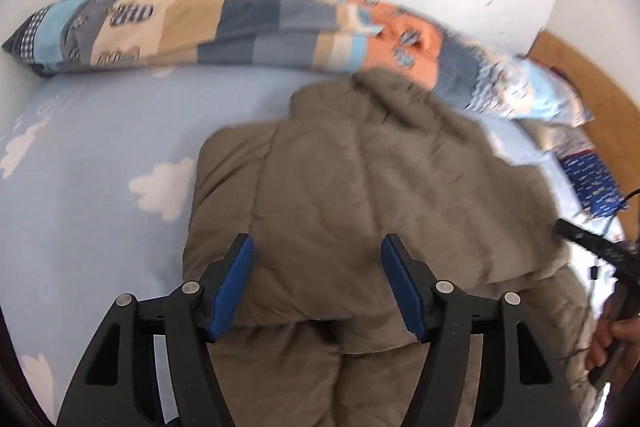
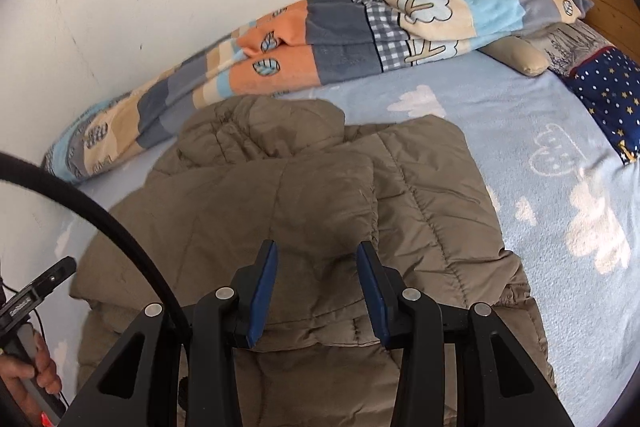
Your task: Fold large clothes
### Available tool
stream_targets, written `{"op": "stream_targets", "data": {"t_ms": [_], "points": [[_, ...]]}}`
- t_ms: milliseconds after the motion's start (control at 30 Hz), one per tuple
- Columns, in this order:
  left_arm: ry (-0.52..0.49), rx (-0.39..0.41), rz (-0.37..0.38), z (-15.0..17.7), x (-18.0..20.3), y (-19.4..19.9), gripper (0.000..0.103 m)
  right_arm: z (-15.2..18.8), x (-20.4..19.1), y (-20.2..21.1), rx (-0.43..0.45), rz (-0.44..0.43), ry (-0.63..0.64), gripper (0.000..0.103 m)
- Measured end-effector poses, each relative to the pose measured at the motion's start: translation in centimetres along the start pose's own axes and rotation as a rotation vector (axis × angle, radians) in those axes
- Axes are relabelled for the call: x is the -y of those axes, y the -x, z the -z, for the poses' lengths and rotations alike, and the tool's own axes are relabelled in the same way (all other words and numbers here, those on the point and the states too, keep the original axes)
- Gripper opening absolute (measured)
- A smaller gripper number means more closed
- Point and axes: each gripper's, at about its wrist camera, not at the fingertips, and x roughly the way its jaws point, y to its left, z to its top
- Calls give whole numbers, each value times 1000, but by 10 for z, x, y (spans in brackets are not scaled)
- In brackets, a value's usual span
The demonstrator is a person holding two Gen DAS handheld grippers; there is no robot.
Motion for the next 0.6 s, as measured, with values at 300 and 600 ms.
{"op": "stream_targets", "data": {"t_ms": [300, 600], "points": [[51, -72, -5, 9, -24, -29, 74, 13, 21, -35, -99, 37, -45, 45], [77, -9, 21, -7, -25, 4, 74, 5, 17, -19, -99, 53, -56, 46]]}}
